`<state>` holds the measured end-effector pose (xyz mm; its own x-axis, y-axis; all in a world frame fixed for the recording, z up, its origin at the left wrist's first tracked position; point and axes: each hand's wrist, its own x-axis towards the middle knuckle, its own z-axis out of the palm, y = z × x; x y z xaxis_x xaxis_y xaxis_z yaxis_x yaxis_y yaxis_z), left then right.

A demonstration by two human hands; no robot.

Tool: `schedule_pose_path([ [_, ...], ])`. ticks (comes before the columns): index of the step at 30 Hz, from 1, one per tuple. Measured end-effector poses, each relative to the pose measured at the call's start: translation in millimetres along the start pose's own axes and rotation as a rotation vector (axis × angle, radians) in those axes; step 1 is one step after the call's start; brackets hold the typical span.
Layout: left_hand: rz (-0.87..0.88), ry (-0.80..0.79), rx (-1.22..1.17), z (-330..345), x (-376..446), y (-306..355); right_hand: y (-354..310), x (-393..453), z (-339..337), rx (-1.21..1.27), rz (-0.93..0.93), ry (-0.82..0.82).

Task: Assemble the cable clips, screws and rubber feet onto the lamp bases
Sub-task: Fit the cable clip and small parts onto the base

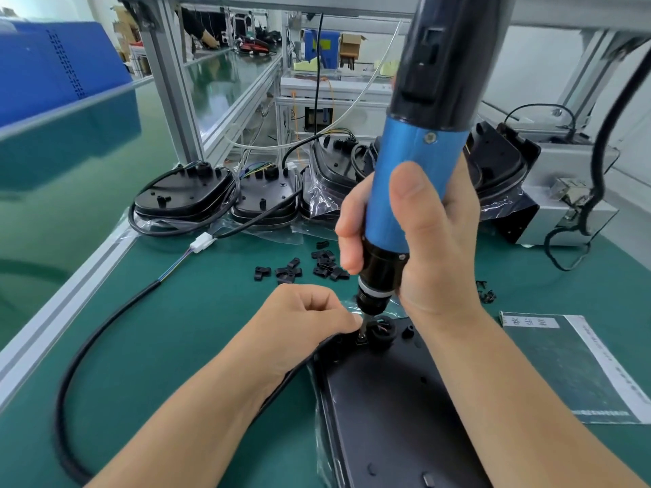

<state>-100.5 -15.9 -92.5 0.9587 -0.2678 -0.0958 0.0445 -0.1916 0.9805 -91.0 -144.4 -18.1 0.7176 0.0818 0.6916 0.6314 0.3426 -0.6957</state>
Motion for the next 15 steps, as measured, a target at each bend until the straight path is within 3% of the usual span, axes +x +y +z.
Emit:
schedule_pose_path([
  [4,0.023,-0.023,0.024,0.8,-1.4,0.0,-0.2,-1.8,0.3,-0.021,0.004,-0.048],
  [15,0.016,-0.008,0.024,0.2,-1.9,-0.8,-4.3,-4.7,-3.6,-0.127,0.012,0.13],
])
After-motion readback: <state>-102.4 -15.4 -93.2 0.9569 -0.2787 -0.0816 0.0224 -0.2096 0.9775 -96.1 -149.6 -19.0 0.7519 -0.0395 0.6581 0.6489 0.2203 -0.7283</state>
